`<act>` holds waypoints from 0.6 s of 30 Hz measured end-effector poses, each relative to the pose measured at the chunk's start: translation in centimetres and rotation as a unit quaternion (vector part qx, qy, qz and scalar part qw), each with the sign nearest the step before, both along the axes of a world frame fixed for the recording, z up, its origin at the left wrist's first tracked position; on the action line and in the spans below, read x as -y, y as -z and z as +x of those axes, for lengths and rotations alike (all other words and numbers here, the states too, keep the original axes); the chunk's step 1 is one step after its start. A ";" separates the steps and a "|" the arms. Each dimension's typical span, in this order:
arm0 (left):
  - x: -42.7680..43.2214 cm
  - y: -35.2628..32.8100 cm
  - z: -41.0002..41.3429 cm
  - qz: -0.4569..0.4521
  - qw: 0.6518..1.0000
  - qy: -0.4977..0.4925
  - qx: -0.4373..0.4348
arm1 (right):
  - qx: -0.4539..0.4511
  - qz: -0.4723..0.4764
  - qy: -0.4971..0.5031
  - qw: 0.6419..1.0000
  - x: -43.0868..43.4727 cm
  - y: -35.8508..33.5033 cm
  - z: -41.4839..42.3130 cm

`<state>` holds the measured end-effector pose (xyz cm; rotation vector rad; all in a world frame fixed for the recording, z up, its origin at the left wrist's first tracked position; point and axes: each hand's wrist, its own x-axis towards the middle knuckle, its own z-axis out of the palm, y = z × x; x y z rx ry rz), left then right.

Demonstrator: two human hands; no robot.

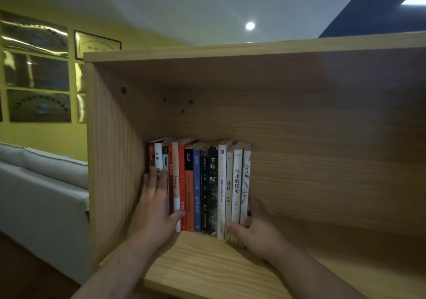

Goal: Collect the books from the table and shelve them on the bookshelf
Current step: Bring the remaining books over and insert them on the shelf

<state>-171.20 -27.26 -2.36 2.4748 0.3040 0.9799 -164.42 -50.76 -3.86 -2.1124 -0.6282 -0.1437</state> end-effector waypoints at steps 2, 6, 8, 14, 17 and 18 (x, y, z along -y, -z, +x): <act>0.1 0.3 0.2 0.050 0.999 0.000 -0.020 | 0.014 -0.012 0.016 1.000 -0.4 0.3 0.4; 0.0 0.8 0.7 0.094 0.993 0.004 -0.069 | 0.005 -0.007 0.030 1.000 -1.3 0.7 1.9; -0.4 0.9 1.0 0.110 0.991 -0.005 -0.080 | 0.006 0.004 0.024 1.000 -1.4 0.8 2.3; -1.0 1.1 1.5 0.121 0.989 -0.025 -0.078 | 0.001 0.019 0.012 1.000 -1.4 0.7 2.2; -1.1 1.1 1.5 0.112 0.990 -0.026 -0.080 | -0.001 0.028 0.017 0.999 -1.4 0.6 1.8; -1.0 1.1 1.5 0.106 0.991 -0.024 -0.079 | 0.001 0.030 0.018 0.999 -1.5 0.6 1.7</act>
